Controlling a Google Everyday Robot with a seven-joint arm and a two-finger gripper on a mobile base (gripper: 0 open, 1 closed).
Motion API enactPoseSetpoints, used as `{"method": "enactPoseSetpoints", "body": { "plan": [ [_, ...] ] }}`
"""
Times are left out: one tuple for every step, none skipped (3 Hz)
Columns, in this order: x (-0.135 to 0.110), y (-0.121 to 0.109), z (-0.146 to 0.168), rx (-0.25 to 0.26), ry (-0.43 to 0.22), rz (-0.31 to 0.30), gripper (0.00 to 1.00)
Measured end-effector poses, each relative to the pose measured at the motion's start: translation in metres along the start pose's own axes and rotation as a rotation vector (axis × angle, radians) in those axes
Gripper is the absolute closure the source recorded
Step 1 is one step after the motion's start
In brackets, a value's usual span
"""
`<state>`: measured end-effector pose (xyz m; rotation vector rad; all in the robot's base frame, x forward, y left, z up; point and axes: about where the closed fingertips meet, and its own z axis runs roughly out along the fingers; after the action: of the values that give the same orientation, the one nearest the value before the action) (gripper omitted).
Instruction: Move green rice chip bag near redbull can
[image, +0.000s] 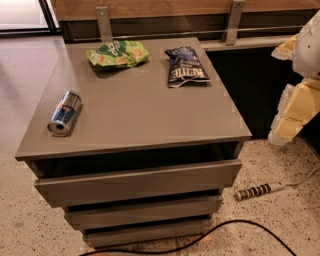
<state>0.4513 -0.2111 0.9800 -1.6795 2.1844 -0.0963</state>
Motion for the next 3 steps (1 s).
{"method": "enactPoseSetpoints", "body": {
  "plan": [
    [-0.01,-0.024,0.01,0.049,-0.095,0.017,0.0],
    [-0.018,-0.059,0.031,0.111,-0.259,0.045,0.0],
    [-0.035,-0.092,0.053,0.159,-0.45,0.078,0.0]
  ]
}}
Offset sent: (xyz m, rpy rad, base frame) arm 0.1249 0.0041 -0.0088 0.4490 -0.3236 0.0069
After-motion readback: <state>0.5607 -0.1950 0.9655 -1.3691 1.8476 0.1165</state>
